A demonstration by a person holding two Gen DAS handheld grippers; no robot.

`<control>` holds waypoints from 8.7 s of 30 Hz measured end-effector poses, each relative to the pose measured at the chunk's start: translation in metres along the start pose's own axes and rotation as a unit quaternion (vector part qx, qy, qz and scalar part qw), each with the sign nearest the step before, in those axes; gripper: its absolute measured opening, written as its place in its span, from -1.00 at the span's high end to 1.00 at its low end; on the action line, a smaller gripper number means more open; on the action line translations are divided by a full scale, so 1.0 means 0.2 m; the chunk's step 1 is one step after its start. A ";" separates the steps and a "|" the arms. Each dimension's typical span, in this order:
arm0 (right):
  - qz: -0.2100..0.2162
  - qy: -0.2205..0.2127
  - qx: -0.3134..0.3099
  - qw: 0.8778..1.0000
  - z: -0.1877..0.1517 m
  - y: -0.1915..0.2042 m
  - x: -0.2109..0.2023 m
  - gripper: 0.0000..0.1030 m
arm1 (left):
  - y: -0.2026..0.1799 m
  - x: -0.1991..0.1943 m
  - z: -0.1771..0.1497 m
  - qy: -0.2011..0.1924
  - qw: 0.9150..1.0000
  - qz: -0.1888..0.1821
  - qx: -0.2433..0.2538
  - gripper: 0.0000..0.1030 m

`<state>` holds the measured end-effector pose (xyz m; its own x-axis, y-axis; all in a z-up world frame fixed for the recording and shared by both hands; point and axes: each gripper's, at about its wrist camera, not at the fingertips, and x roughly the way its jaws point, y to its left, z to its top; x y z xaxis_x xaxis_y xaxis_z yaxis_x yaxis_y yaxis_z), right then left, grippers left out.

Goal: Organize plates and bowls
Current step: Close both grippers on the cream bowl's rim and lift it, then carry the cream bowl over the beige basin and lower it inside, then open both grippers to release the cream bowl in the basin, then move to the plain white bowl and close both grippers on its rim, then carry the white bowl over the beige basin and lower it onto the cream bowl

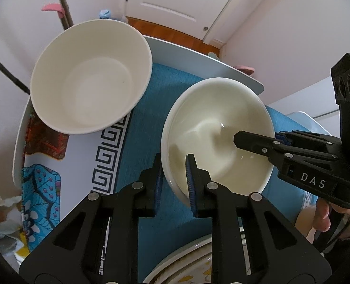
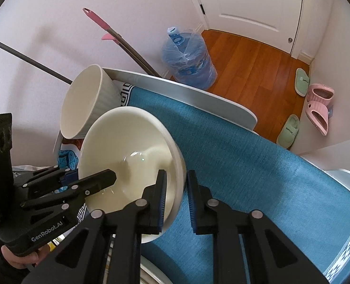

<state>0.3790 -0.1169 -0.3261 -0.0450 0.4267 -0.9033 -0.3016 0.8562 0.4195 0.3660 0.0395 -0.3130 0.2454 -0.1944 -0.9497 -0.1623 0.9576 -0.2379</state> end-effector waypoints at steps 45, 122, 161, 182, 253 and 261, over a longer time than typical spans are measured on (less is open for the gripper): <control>-0.012 -0.003 0.037 0.999 0.05 -0.04 -0.16 0.72 | -0.10 -0.09 0.11 0.020 1.000 -0.012 0.017 0.71; -0.035 0.029 0.223 0.974 -1.46 -0.92 -0.81 0.56 | -1.67 0.14 -0.86 0.120 0.971 0.007 0.209 0.19; 0.022 -0.235 -0.103 0.966 -0.80 0.04 -1.40 -0.98 | -0.61 -1.20 -0.72 -0.285 0.949 0.131 -0.040 -1.00; 0.037 -0.102 -0.111 0.988 0.23 0.40 -0.11 -0.54 | 0.45 -0.43 -0.08 -0.210 0.958 0.066 -0.186 -0.17; -0.029 -0.235 0.096 0.967 -1.24 -0.50 -1.34 0.51 | -1.43 -0.58 -0.85 -0.125 0.987 -0.062 0.076 0.51; -0.037 -0.205 0.142 0.968 -1.48 -0.69 -1.19 0.51 | -1.56 -0.36 -1.00 -0.075 0.990 -0.050 0.110 0.51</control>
<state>0.1494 -0.4232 -0.1954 0.3651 0.3902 -0.8452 -0.0121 0.9098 0.4148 0.2072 -0.2870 -0.2108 0.3910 -0.2718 -0.8793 0.0772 0.9617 -0.2630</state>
